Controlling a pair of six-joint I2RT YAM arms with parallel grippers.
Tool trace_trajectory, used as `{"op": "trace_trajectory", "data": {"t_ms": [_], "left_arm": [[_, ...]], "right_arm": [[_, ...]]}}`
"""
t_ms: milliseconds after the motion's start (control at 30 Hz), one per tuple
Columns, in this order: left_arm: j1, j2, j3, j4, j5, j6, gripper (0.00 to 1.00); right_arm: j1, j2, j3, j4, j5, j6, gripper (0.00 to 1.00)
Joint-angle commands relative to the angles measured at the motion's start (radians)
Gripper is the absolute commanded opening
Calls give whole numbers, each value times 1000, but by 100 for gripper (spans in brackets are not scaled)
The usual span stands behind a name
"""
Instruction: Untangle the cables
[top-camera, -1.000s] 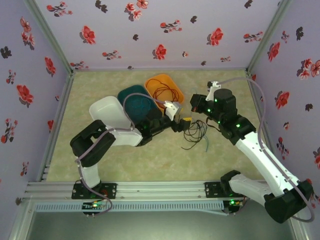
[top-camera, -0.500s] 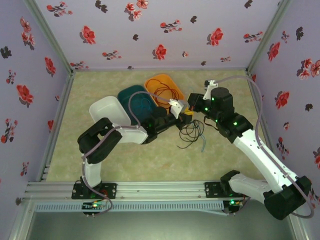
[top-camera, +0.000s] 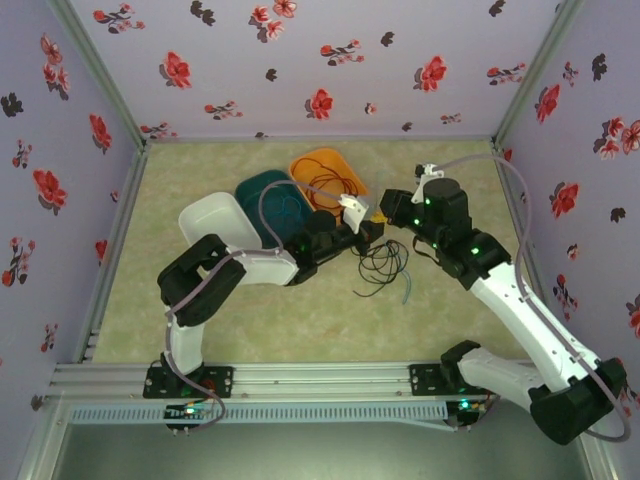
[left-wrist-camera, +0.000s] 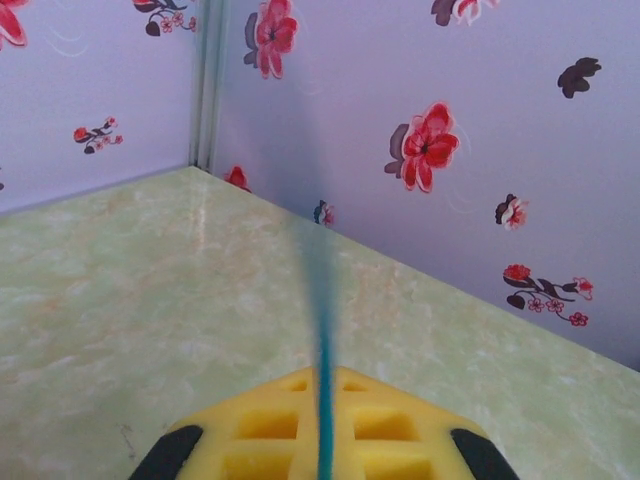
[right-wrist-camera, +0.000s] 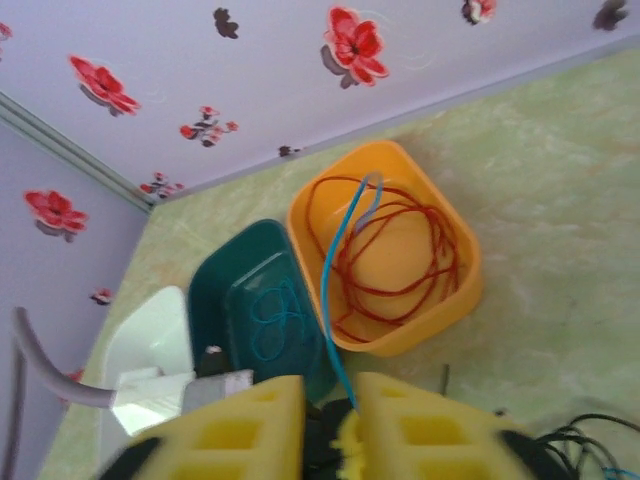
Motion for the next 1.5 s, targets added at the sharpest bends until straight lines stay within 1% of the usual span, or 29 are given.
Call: {"op": "trace_trajectory", "data": {"t_ms": [0,33,67,167,233,300,367,433,833,967,1233,1467], "left_arm": [[12,-50,-37,23,-11,-22,0],[12,-58,-46,23,-11,-22,0],[12,-63,-54,23,-10,-23,0],[12,-68,-65,23,-10,-28,0],[13,-68,-68,24,-11,-31,0],[13,-71,-73,29,-10,-34,0],[13,-77,-79,33,-11,-36,0],[13,-85,-87,32,-11,-33,0],[16,-110,-107,23,-11,-16,0],[18,-111,-107,21,-11,-17,0],[18,-125,-121,20,-11,-9,0],[18,-149,-133,10,-13,9,0]], "right_arm": [[-13,-47,26,-82,126,-23,38],[-19,-56,26,-99,155,-25,44],[-26,-63,27,-122,187,-25,48],[-46,-82,26,-185,274,-17,57],[-62,-82,22,-217,311,-12,64],[-80,-65,24,-253,323,-15,70],[-96,-23,36,-301,323,-27,74],[-105,27,44,-335,305,-45,75],[-130,403,75,-405,32,-146,77],[-131,481,79,-396,18,-155,78],[-152,561,71,-347,9,-160,79],[-169,650,55,-309,-46,-161,70]]}}
